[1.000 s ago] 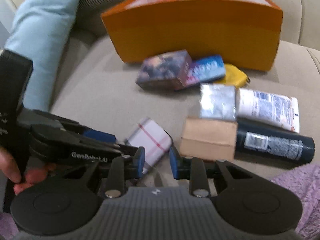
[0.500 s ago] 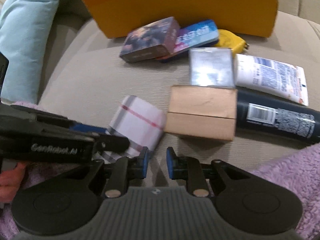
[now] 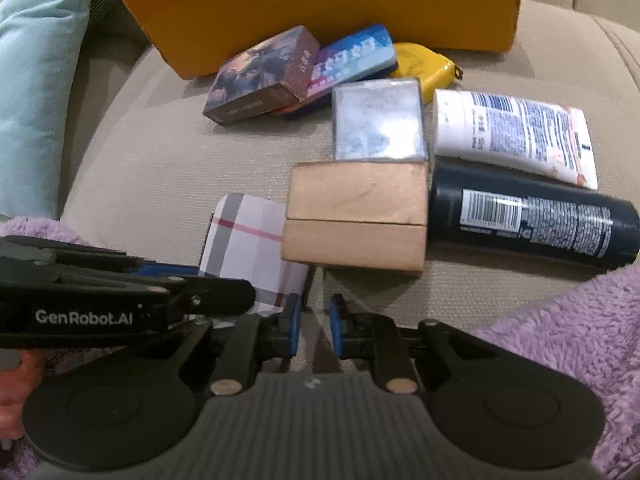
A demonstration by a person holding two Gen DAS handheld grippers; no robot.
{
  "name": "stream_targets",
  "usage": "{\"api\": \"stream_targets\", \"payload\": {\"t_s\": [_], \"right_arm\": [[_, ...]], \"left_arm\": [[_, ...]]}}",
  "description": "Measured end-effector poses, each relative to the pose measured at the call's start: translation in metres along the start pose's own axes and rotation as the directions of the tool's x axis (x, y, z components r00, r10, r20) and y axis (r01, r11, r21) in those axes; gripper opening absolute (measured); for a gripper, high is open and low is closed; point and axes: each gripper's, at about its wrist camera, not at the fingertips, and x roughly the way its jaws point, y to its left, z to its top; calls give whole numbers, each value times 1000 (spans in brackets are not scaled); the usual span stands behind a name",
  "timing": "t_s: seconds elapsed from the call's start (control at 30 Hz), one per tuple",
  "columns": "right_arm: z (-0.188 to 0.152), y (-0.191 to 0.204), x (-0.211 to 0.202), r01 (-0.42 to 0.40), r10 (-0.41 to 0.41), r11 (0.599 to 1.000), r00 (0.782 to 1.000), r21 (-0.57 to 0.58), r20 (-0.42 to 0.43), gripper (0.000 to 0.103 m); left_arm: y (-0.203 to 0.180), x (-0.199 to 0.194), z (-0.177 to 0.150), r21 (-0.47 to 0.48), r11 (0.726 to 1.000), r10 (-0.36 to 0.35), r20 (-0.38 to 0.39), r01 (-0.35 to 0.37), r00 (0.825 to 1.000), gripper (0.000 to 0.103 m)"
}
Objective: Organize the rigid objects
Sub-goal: 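Withdraw both tools and grasp the plaid box with the left tool, then grasp the silver photo card box with the right tool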
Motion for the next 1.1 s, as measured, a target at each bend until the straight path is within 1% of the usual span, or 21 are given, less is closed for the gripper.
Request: {"api": "stream_targets", "payload": {"t_s": [0.07, 0.17, 0.27, 0.33, 0.4, 0.43, 0.47, 0.57, 0.6, 0.63, 0.7, 0.73, 0.8, 0.87, 0.9, 0.93, 0.97, 1.0, 1.07, 1.1], "right_arm": [[2, 8, -4, -27, 27, 1000, 1000, -7, 10, 18], [7, 25, -12, -48, 51, 998, 998, -51, 47, 19], [19, 37, -18, -79, 85, 995, 993, -65, 87, 19], [29, 42, -18, -77, 83, 996, 991, -52, 105, 19], [42, 44, -17, -58, 63, 997, 989, -41, 132, 21], [49, 45, -16, -49, 54, 998, 988, -37, 145, 26], [56, 46, -14, -36, 41, 999, 986, -34, 159, 29], [76, 45, -10, -5, 9, 1000, 982, -22, 189, 31], [82, 43, -10, 22, -18, 1000, 982, -20, 188, 35], [89, 40, -9, 31, -30, 1000, 980, -4, 198, 42], [101, 32, -6, 45, -49, 999, 977, 25, 209, 46], [106, 28, -4, 54, -60, 998, 977, 34, 203, 47], [114, 21, 3, 61, -70, 997, 980, 51, 184, 47], [117, 17, 10, 49, -59, 997, 985, 67, 162, 47], [117, 17, 13, 36, -47, 997, 987, 70, 157, 43], [117, 19, 17, 29, -38, 997, 988, 67, 147, 37], [116, 22, 19, 31, -38, 998, 990, 53, 136, 34], [115, 26, 22, 19, -24, 999, 992, 43, 120, 33], [107, 34, 27, -13, 10, 999, 998, 50, 60, 28], [102, 39, 30, -26, 24, 999, 999, 41, 33, 21]], "left_arm": [[2, -16, -4, -17, 1000, 2, 46, -1, 999, 20], [7, -37, -7, -40, 998, 47, 109, -42, 993, 19], [19, -54, -4, -81, 994, 87, 163, -75, 983, 19], [25, -60, 2, -112, 989, 111, 190, -91, 975, 19], [30, -63, 9, -133, 986, 125, 212, -98, 969, 19], [32, -64, 13, -140, 985, 129, 221, -99, 967, 19], [34, -64, 16, -144, 984, 133, 227, -101, 965, 19], [39, -64, 25, -158, 981, 151, 239, -115, 959, 19], [42, -63, 28, -162, 980, 154, 242, -117, 958, 19], [45, -62, 31, -168, 979, 153, 244, -114, 958, 19], [50, -59, 35, -181, 978, 149, 243, -107, 958, 19], [53, -57, 38, -190, 976, 151, 242, -106, 958, 19], [56, -52, 44, -203, 973, 160, 240, -112, 958, 19], [59, -49, 48, -215, 971, 159, 238, -108, 958, 19], [61, -49, 49, -220, 970, 157, 235, -105, 959, 19], [62, -48, 50, -225, 969, 157, 233, -104, 960, 19], [63, -49, 51, -228, 968, 160, 231, -106, 960, 19], [64, -50, 50, -232, 966, 164, 229, -110, 960, 19], [66, -53, 47, -245, 960, 193, 226, -136, 955, 19], [68, -55, 45, -251, 956, 210, 228, -151, 951, 19]]}}
